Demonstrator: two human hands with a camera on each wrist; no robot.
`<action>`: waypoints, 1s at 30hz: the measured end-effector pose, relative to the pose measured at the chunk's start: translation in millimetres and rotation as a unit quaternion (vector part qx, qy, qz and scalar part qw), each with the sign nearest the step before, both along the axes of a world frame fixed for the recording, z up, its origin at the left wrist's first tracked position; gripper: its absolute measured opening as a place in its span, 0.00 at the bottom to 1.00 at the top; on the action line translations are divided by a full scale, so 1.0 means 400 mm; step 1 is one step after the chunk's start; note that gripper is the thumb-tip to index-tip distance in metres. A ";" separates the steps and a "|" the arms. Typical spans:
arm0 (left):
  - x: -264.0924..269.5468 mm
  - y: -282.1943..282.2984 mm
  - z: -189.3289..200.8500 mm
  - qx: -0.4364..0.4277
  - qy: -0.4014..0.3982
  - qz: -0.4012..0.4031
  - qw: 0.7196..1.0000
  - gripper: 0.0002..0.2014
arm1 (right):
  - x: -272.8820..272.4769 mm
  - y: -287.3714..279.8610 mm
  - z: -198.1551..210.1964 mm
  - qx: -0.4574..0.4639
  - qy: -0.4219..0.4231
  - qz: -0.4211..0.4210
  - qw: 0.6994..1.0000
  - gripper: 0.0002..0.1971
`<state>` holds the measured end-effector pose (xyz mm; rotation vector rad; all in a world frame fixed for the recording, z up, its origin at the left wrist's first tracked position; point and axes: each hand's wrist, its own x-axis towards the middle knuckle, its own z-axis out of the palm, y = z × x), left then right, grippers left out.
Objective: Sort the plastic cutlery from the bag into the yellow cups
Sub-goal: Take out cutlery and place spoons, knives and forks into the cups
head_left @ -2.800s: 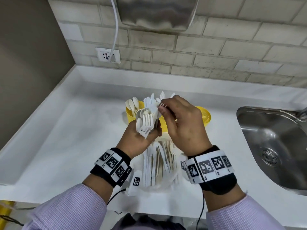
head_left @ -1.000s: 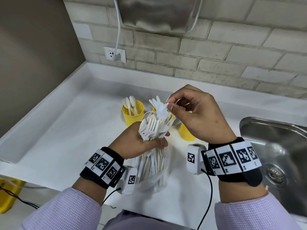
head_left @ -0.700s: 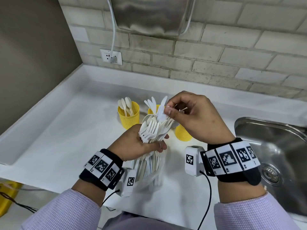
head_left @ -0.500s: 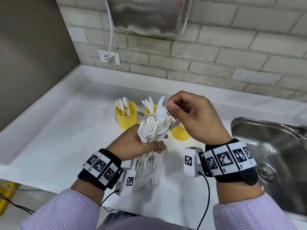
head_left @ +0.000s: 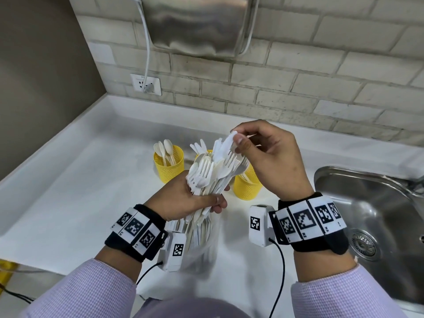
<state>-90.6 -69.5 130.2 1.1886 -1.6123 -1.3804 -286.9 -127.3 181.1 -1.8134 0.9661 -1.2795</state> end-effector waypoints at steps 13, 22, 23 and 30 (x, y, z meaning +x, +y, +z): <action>0.005 -0.055 0.002 0.013 -0.023 0.014 1.000 0.04 | 0.013 -0.064 -0.001 0.025 -0.067 0.020 0.997 0.05; 0.006 -0.053 -0.006 0.015 -0.009 0.023 1.000 0.07 | 0.018 -0.061 0.027 0.008 -0.224 0.007 0.975 0.04; 0.006 -0.054 -0.004 0.014 -0.014 0.024 1.000 0.07 | 0.016 -0.061 0.031 0.012 -0.241 -0.001 0.970 0.04; 0.005 -0.056 0.001 0.005 -0.020 0.034 0.999 0.07 | -0.026 -0.083 0.090 0.021 -0.469 -0.117 0.875 0.04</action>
